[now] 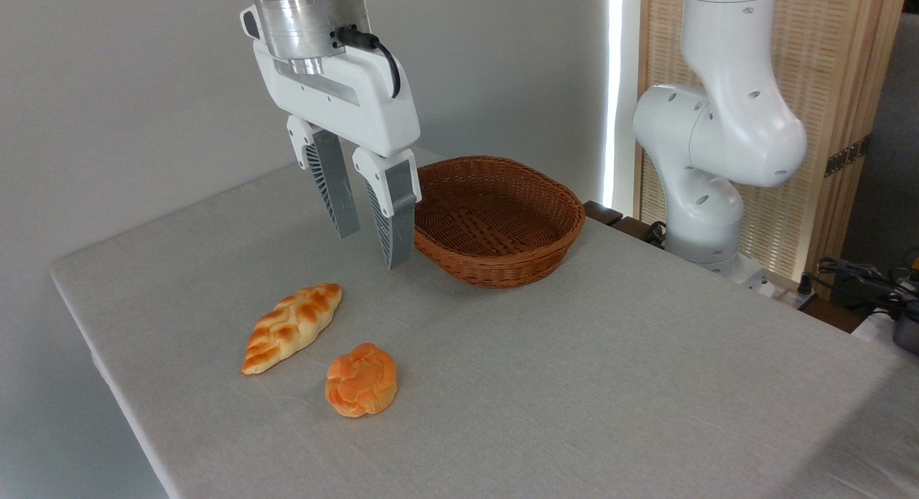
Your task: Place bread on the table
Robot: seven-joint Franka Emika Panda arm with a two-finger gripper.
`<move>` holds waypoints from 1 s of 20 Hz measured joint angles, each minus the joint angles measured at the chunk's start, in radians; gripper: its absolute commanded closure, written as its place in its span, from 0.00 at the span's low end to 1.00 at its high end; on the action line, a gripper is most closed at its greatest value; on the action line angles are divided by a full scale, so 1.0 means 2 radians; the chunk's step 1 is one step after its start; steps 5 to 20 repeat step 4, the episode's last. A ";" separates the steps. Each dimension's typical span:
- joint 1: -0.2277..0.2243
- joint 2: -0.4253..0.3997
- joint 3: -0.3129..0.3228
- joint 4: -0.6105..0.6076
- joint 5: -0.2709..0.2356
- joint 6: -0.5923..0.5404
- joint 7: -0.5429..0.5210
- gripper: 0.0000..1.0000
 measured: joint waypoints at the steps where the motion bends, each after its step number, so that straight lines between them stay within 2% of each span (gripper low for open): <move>1: 0.000 0.000 0.000 0.000 0.002 0.000 0.000 0.00; 20: 0.000 0.000 0.001 0.000 0.005 0.000 0.000 0.00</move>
